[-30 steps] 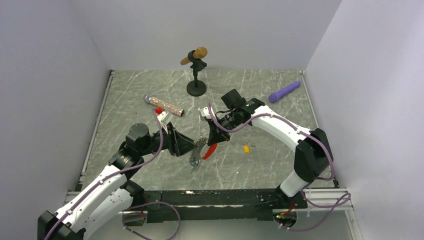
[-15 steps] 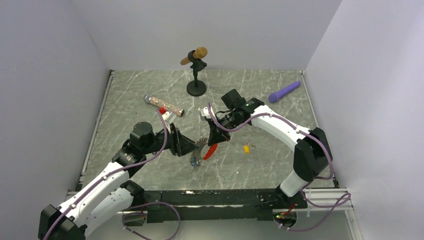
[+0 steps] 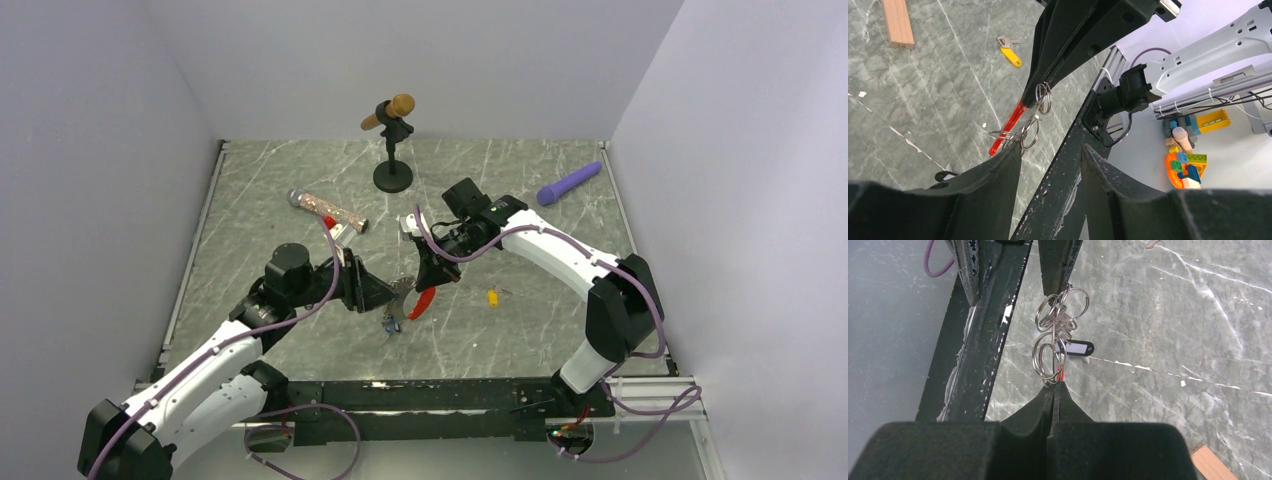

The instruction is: Put the keys on the keyring

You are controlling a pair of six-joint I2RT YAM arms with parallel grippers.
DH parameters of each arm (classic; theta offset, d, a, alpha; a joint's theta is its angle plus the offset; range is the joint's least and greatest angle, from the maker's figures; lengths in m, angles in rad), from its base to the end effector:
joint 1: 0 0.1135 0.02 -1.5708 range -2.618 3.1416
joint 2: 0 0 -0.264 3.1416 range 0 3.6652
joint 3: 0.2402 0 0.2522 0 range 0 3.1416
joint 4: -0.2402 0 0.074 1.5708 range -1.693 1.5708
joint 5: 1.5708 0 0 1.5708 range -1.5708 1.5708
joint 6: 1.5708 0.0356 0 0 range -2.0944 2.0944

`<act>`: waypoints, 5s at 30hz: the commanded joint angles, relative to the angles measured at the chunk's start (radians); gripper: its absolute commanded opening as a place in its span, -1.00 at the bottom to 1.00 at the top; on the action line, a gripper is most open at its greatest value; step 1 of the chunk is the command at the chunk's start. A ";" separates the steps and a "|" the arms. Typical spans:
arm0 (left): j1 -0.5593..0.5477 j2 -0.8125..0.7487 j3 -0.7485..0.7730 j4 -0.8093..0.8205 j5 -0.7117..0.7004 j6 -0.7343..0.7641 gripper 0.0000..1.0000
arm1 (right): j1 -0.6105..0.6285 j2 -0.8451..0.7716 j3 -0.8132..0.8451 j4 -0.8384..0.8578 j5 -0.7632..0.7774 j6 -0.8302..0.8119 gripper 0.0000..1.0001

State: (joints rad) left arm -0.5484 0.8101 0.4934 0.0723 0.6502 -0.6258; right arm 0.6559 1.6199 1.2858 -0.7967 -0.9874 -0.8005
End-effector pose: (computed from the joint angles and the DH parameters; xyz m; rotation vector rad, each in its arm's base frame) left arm 0.1498 -0.1168 0.2607 0.4349 1.9561 -1.3824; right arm 0.2386 0.2211 0.2688 -1.7905 1.5794 1.2340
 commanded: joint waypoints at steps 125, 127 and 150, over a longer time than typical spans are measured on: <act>-0.108 -0.034 0.256 -0.418 -0.020 1.033 -1.00 | 0.018 -0.063 0.204 -0.085 -0.207 -0.205 -0.16; -0.107 -0.021 0.273 -0.431 -0.022 1.030 -1.00 | 0.035 -0.022 0.248 -0.122 -0.219 -0.221 -0.16; -0.108 -0.033 0.255 -0.359 -0.049 0.751 -1.00 | 0.123 0.051 0.244 -0.096 -0.125 -0.081 -0.49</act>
State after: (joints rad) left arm -0.6544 0.8089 0.7395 -0.3656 0.6037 0.1902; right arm 0.7712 1.6741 1.5242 -0.9329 -1.1225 -0.9169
